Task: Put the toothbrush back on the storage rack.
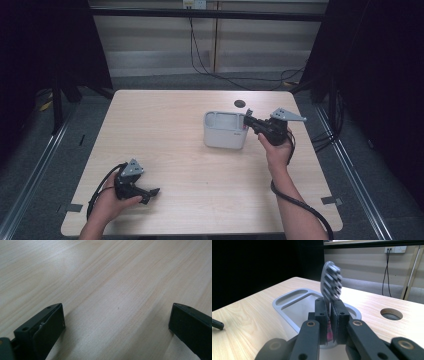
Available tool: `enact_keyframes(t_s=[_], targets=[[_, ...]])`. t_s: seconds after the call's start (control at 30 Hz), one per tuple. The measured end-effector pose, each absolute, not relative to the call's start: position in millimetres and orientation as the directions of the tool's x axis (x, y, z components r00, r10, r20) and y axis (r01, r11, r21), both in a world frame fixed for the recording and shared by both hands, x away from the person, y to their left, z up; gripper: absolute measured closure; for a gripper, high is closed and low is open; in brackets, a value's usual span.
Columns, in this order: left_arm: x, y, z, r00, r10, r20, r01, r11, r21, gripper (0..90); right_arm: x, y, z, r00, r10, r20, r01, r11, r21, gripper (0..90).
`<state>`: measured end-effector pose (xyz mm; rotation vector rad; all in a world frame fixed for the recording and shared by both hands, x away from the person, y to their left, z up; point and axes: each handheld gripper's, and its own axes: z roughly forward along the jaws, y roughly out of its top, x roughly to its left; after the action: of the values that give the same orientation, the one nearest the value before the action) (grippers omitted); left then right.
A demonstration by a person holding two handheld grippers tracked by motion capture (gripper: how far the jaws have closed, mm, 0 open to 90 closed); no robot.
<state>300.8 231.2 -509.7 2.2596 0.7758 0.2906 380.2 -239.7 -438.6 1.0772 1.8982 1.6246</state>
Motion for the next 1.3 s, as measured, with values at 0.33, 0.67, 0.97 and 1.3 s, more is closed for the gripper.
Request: enact_keyframes(t_s=[0.33,0.67,0.97,1.3], targets=[[300.9,231.2,-509.7,0.794,0.608,-0.018,0.446,-0.561,0.698,0.0,373.5,-243.3,-439.0,-0.614,0.772,0.166,0.283,0.019,0.959,81.7],[300.9,231.2,-509.7,0.794,0.608,-0.017,0.445,-0.562,0.698,0.0,370.6,-245.8,-441.1,-0.606,0.780,0.159,0.290,0.031,0.957,74.2],[300.8,231.2,-509.7,0.794,0.608,-0.018,0.446,-0.561,0.697,0.0,371.0,-245.8,-440.2,-0.591,0.791,0.158,0.309,0.041,0.950,59.8],[300.8,231.2,-509.7,0.794,0.608,-0.018,0.446,-0.561,0.697,0.0,371.8,-244.6,-437.5,-0.584,0.798,0.146,0.348,0.084,0.934,38.7]])
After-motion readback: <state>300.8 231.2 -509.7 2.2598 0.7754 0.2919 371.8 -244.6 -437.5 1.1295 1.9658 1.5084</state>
